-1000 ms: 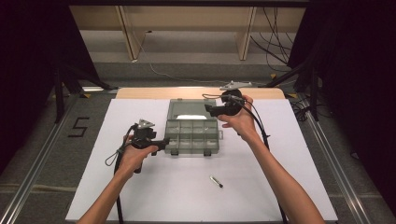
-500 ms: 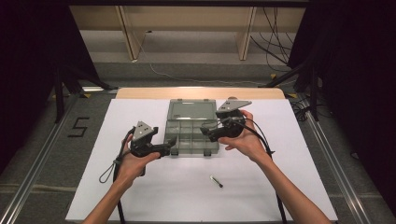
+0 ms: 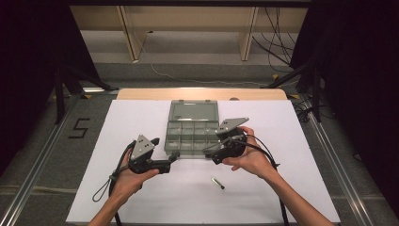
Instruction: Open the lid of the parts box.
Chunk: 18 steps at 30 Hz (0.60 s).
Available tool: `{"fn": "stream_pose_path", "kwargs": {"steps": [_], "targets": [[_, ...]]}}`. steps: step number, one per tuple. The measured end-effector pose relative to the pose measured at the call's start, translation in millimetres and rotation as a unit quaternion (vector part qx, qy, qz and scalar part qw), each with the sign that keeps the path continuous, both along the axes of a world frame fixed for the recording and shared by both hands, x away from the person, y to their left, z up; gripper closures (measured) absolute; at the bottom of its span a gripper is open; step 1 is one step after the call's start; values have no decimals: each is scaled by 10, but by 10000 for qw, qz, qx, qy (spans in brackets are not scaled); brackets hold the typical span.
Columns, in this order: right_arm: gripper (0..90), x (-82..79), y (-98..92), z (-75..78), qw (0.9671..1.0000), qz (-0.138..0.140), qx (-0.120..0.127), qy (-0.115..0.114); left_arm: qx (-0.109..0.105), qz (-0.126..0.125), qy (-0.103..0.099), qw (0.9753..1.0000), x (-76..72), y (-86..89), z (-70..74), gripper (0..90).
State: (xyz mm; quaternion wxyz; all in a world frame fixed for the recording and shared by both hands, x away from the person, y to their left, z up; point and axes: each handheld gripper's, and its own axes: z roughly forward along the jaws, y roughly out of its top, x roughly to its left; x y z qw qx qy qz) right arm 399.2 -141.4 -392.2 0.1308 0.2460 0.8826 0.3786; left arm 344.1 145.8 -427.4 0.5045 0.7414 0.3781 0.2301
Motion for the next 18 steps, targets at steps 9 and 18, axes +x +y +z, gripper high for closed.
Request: {"fn": "stream_pose_path", "kwargs": {"steps": [9, 18], "targets": [[206, -154, -37, -185, 9989, 180, -306, 305, -76, 5, -42, 10000, -63, 105, -35, 159], [229, -278, -26, -351, 9946, 432, -741, 577, -170, 43, -148, 9997, -247, 142, -24, 159]]}}
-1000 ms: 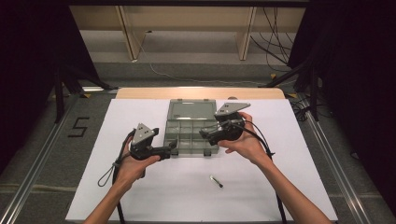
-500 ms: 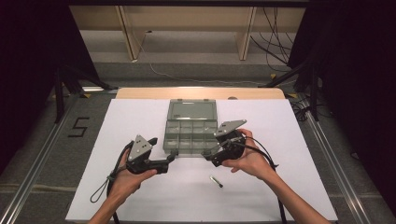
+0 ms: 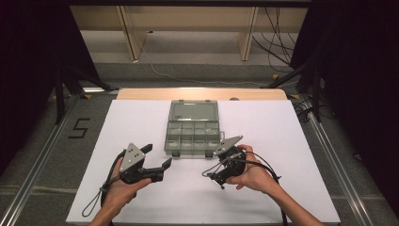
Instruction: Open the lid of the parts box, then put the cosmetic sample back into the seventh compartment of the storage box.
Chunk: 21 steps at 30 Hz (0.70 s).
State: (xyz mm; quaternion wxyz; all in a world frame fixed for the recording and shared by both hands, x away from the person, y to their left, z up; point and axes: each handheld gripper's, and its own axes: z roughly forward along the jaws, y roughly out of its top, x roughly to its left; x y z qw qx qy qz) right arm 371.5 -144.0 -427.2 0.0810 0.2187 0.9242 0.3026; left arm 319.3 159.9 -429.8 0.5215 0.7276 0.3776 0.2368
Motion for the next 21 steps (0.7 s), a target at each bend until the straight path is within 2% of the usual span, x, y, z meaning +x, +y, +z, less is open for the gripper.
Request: {"fn": "stream_pose_path", "kwargs": {"steps": [3, 7, 10, 16, 21], "targets": [[235, -20, 8, -35, 9999, 54, -62, 78, 90, -64, -10, 9999, -54, -27, 8, 159], [251, -56, 12, -80, 9996, 77, -227, 136, 59, -82, -24, 9999, -112, -37, 29, 159], [283, -86, 12, -121, 9989, 151, -355, 278, 46, -112, -55, 9999, -143, -24, 42, 158], [324, -98, 11, -199, 9972, 97, -525, 529, -25, -75, -87, 9999, -164, -5, 53, 158], [417, -91, 19, -276, 9952, 154, -699, 668, 19, -132, -91, 9999, -164, -27, 51, 158]]}}
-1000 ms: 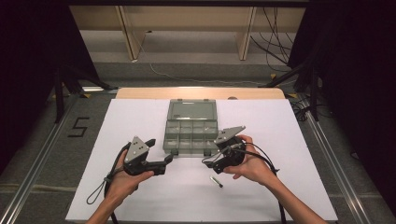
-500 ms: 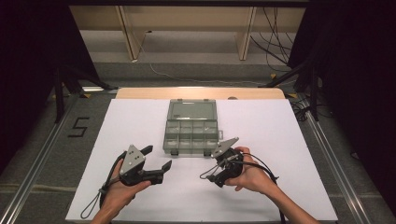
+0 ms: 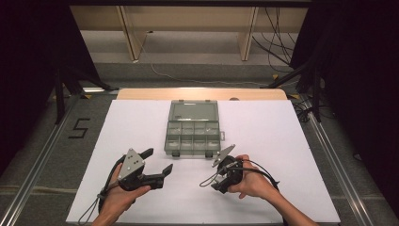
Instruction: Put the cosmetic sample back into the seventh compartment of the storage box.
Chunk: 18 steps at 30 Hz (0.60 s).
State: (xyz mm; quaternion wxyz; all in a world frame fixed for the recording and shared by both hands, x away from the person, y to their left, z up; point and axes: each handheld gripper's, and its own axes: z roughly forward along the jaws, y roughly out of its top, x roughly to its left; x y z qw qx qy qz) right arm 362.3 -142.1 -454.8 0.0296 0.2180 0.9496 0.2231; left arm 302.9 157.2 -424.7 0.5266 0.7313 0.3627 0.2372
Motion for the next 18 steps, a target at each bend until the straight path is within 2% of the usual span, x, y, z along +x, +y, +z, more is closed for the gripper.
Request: {"fn": "stream_pose_path", "kwargs": {"steps": [7, 8, 10, 13, 18], "targets": [[534, 5, 7, -99, 9997, 137, -151, 119, -18, -42, 0, 10000, 11, -5, -3, 158], [547, 3, 8, -99, 9997, 149, -170, 85, -18, -32, 8, 10000, 7, -9, -3, 158], [629, 9, 9, -92, 9996, 196, -189, 70, 16, -80, -7, 10000, 12, -13, -5, 158], [682, 2, 18, -94, 9993, 259, -261, -30, -32, -90, 0, 10000, 20, -31, 0, 158], [808, 4, 25, -93, 9992, 309, -263, -16, -17, -149, -13, 9999, 23, -43, -4, 158]]}}
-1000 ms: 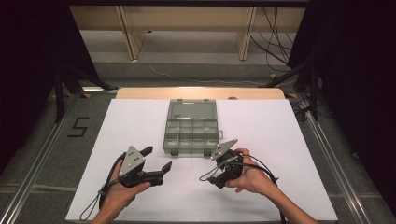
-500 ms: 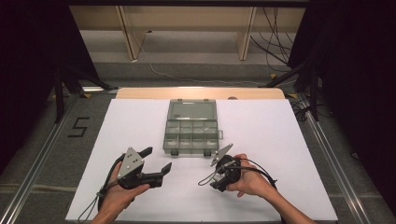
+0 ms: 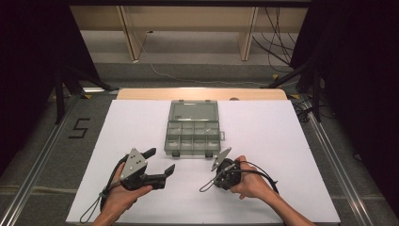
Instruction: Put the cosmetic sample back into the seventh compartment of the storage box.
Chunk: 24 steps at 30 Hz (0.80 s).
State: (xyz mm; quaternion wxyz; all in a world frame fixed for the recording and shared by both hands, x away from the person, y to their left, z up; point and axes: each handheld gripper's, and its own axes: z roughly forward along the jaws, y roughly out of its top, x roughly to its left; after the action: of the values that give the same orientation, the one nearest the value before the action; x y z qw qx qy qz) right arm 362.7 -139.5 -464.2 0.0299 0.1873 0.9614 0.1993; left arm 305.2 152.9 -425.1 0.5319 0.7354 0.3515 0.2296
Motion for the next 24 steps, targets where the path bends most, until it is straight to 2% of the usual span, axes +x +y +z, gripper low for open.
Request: {"fn": "stream_pose_path", "kwargs": {"steps": [6, 9, 11, 13, 18, 20, 21, 24], "targets": [[811, -6, 4, 14, 10000, 80, 43, -28, -22, 58, -16, 10000, 1, 28, 13, 158], [811, 40, -18, 124, 9993, 18, 290, -254, -8, 84, -12, 10000, 1, 37, 12, 158], [811, 92, -56, 240, 9974, -94, 557, -457, -35, 86, -15, 10000, 7, 34, 10, 158], [811, 114, -77, 298, 9952, -192, 705, -643, -16, 84, -9, 10000, 5, 30, 9, 159], [812, 148, -87, 370, 9926, -310, 877, -775, -6, 105, -21, 9999, 10, 29, 8, 159], [812, 169, -89, 413, 9921, -326, 921, -788, 75, 81, 1, 9999, 7, 32, 4, 159], [812, 182, -81, 428, 9906, -363, 983, -876, 62, 87, 4, 9999, 8, 31, 3, 159], [812, 210, -54, 474, 9888, -443, 1097, -911, 30, 90, -14, 10000, 14, 30, 6, 159]]}}
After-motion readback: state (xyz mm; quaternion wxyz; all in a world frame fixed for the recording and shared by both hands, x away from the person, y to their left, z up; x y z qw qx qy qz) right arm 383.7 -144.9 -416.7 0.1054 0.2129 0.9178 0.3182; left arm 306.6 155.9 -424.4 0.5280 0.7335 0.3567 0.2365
